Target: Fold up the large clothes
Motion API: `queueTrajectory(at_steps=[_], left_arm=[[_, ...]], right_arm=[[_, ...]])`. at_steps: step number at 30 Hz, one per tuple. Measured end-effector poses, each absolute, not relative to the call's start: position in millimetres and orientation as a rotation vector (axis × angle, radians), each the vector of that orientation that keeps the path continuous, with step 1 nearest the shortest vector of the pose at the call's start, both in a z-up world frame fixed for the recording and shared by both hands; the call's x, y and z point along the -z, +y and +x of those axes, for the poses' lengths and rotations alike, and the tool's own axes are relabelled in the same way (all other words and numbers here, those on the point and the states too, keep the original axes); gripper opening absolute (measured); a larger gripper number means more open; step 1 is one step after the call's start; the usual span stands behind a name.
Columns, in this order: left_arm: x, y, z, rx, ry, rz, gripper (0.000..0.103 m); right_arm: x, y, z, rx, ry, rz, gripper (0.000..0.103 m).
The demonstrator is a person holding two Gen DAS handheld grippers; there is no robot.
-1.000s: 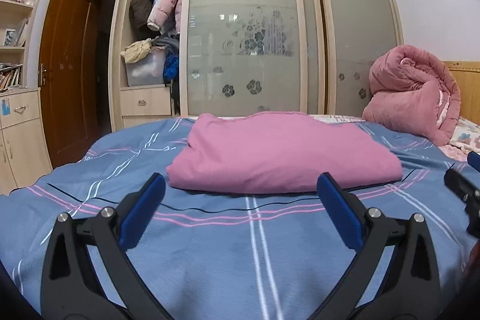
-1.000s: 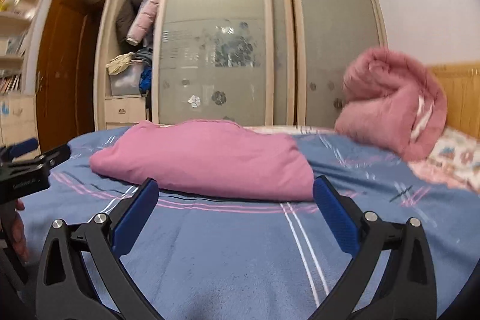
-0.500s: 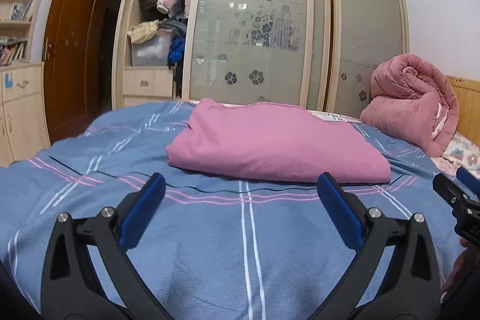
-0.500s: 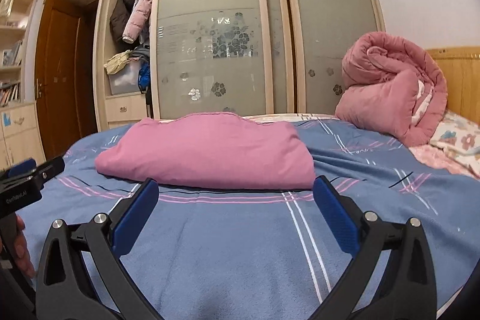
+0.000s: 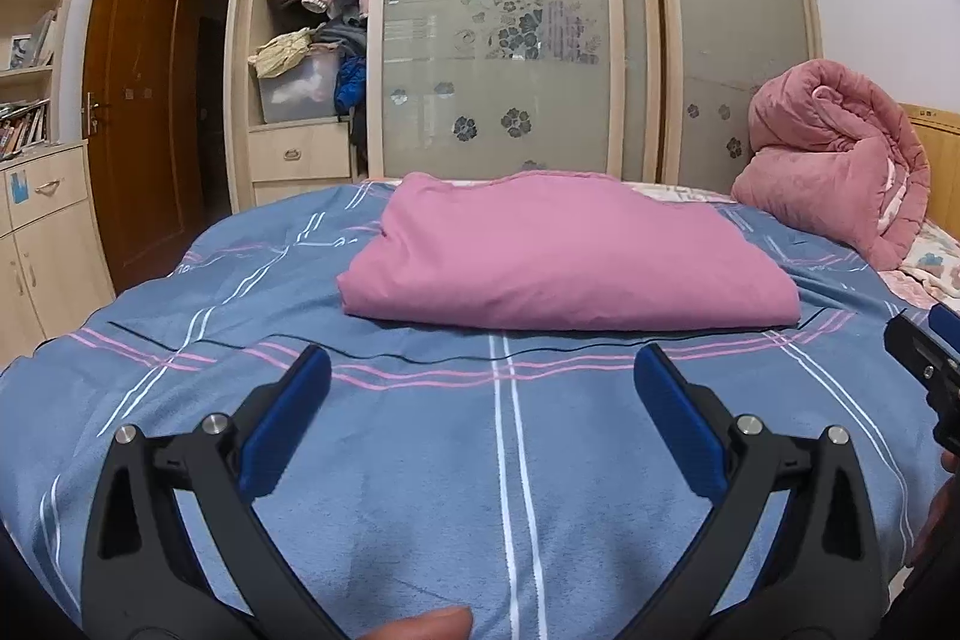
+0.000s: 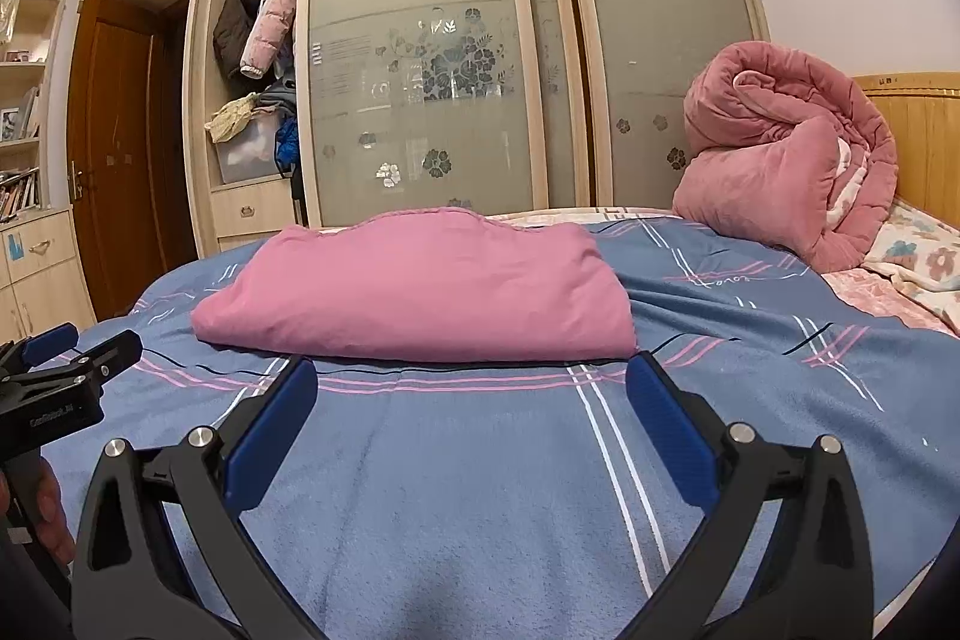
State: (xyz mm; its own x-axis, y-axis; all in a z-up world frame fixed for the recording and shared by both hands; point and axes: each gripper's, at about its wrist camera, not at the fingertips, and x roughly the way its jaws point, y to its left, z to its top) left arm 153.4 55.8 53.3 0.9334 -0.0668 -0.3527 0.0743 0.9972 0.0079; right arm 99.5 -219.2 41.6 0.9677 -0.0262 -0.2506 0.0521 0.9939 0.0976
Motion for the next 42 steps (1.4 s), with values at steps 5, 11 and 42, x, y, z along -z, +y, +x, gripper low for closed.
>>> queueTrajectory(at_steps=[5,11,42], left_arm=[[-52.6,57.0,156.4,0.1,0.383,0.0,0.101],[-52.5,52.3,154.6,0.119,0.376,0.015,0.101],[-53.3,50.9,154.3,0.127,0.37,0.027,0.101]], right_arm=[[-41.4,-220.1,100.8,0.037,0.258,0.1,0.102],[-40.8,-217.8,100.5,0.038,0.262,0.083,0.102],[-43.6,-218.4,99.8,0.042,0.259,0.077,0.102]])
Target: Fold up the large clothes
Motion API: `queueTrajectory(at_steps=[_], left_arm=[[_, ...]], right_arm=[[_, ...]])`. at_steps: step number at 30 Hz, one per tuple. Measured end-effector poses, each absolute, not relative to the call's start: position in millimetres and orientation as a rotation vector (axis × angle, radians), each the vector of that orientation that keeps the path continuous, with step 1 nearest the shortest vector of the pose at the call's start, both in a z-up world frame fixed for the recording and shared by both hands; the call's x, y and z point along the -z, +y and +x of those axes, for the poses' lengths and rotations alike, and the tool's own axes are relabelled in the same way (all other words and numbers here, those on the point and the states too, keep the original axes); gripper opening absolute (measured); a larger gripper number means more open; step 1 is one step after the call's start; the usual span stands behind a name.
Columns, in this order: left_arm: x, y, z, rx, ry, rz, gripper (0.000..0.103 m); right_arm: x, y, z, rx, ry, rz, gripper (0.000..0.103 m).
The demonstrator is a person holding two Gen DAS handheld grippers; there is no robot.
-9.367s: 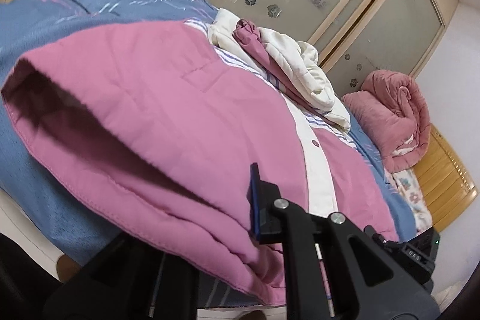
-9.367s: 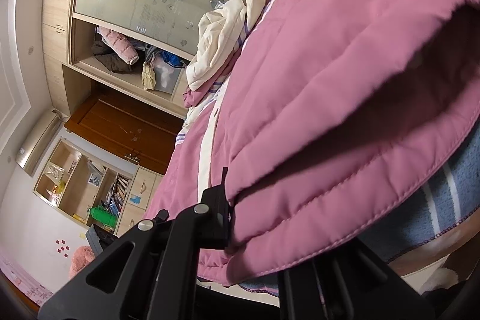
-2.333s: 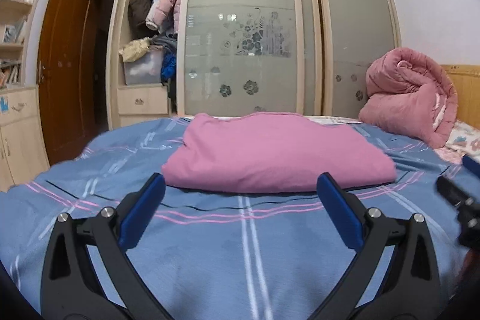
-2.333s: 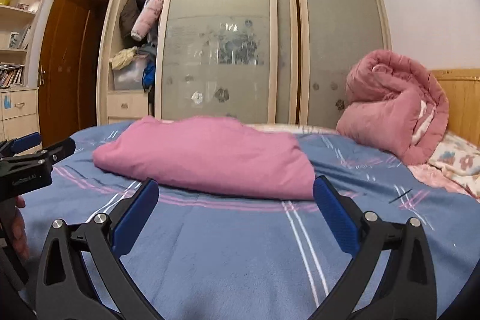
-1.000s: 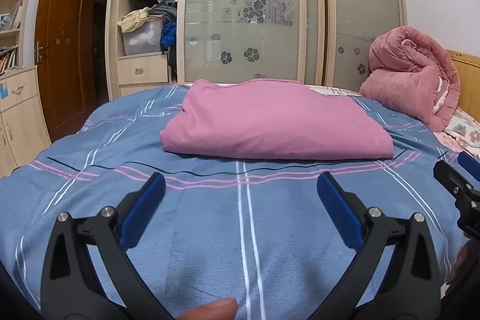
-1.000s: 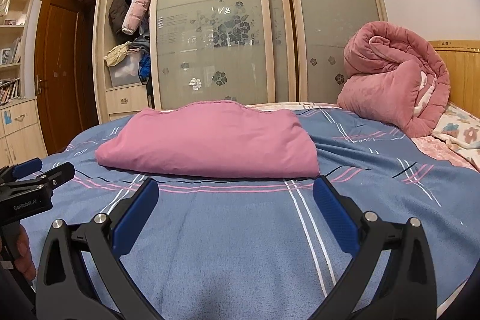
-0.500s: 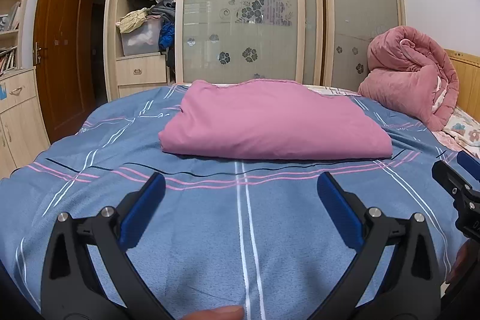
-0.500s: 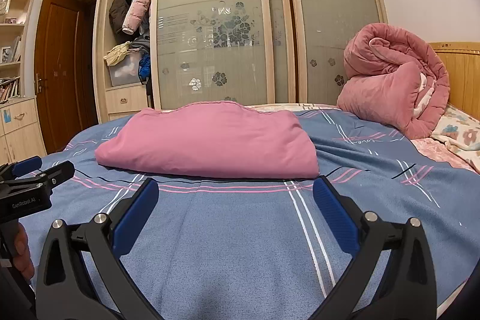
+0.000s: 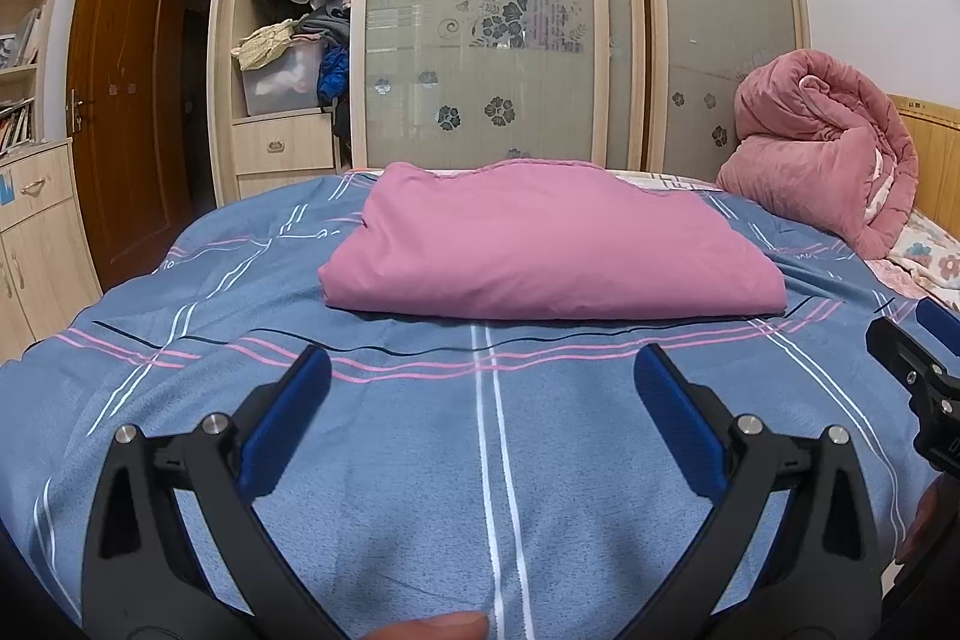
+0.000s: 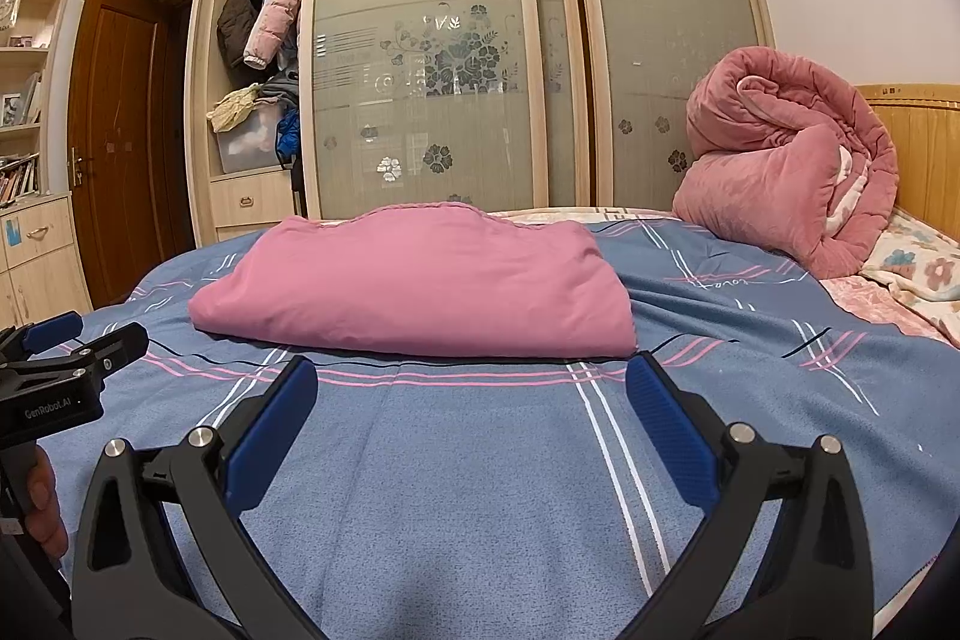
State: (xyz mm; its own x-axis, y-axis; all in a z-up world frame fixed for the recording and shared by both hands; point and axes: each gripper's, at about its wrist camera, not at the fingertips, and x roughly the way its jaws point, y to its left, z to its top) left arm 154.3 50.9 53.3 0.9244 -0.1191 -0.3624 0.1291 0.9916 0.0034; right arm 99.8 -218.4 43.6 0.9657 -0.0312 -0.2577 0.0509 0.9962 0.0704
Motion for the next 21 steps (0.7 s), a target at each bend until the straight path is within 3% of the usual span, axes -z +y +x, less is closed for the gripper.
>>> queueTrajectory(at_steps=[21], left_arm=[[-54.1,46.0,151.8,0.143,0.363,0.051,0.101]], right_arm=[[-41.7,-217.7,101.3,0.04,0.251,0.07,0.102]])
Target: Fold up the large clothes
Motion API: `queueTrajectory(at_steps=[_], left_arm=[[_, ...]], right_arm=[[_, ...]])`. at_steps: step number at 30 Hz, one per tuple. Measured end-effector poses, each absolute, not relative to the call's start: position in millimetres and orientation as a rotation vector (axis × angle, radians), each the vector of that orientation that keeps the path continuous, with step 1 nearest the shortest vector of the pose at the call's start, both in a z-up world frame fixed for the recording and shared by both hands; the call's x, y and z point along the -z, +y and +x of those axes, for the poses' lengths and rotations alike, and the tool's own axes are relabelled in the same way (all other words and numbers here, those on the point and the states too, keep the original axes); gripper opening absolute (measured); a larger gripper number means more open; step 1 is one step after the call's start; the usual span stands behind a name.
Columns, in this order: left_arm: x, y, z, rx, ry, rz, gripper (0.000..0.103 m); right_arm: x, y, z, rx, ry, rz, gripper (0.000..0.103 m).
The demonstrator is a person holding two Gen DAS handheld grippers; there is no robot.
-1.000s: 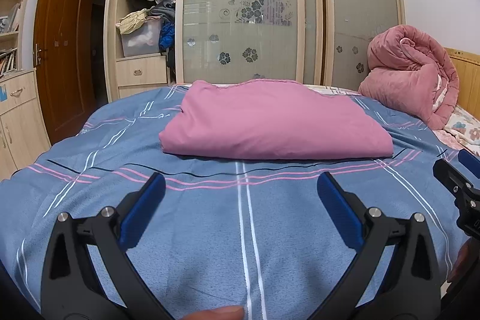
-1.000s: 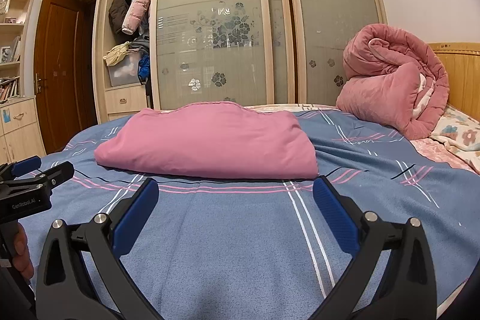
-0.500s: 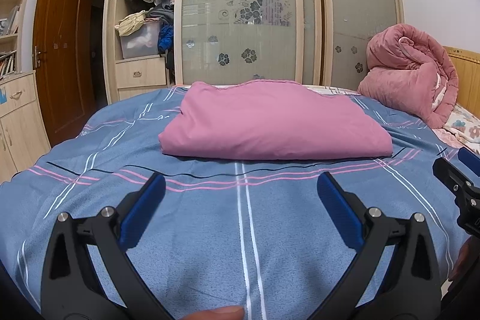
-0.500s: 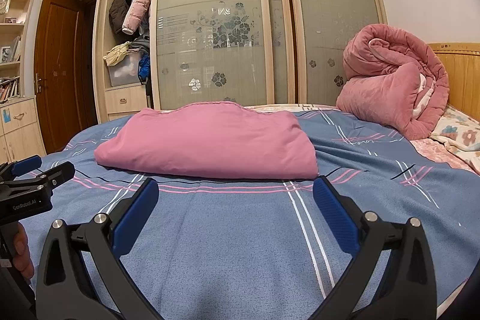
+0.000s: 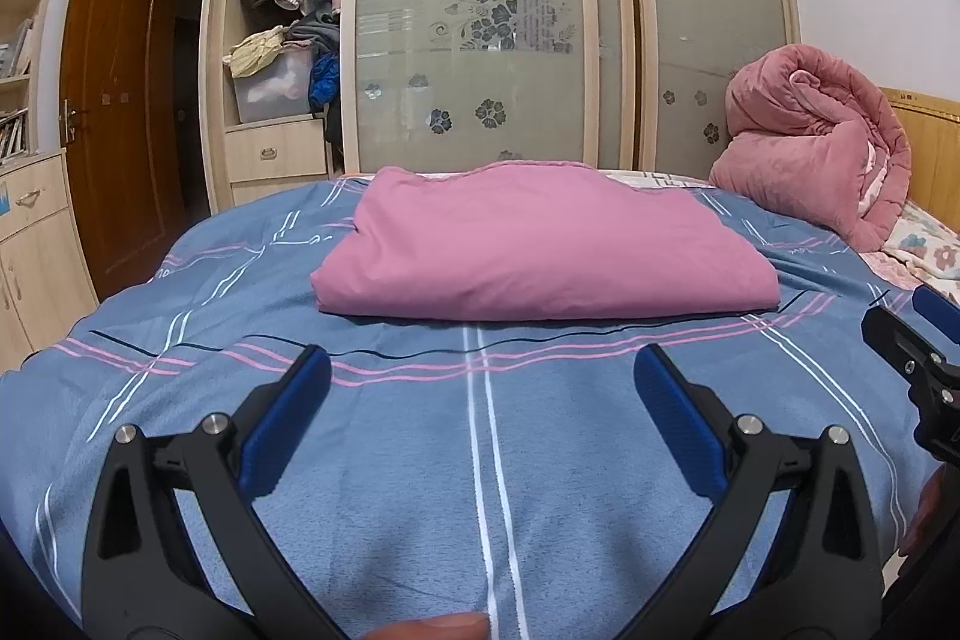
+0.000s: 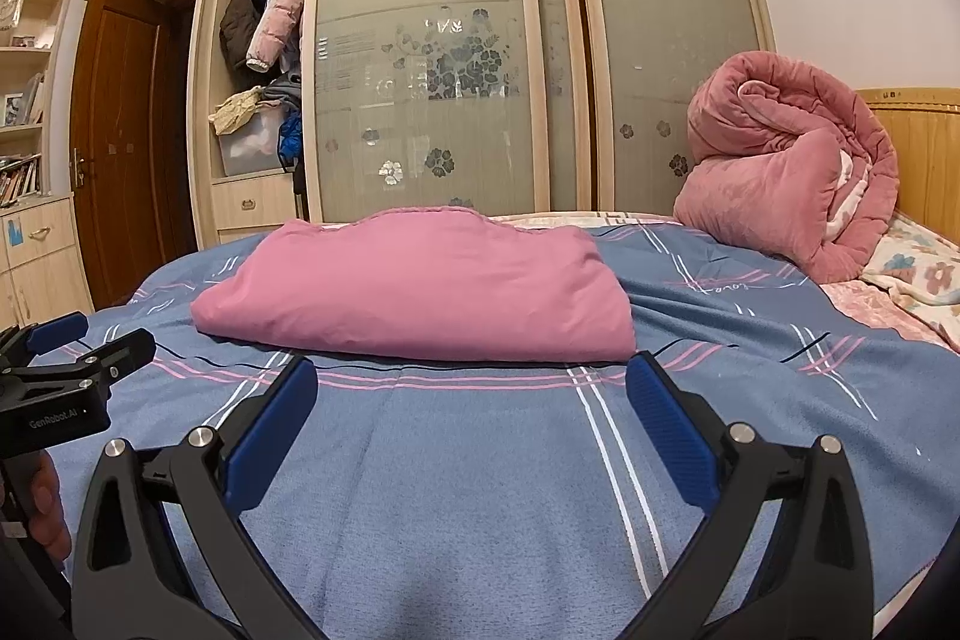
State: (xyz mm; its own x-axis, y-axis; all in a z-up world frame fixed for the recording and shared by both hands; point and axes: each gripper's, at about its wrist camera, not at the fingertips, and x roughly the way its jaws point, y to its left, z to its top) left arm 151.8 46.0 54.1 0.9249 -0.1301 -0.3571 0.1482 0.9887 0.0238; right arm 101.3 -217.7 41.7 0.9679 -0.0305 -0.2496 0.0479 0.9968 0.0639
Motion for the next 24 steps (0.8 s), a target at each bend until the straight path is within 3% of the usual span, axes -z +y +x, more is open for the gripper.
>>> queueTrajectory(at_steps=[24], left_arm=[[-56.1,50.3,151.6,0.16,0.367,0.029,0.101]], right_arm=[[-40.4,-215.7,100.9,0.039,0.262,0.072,0.102]])
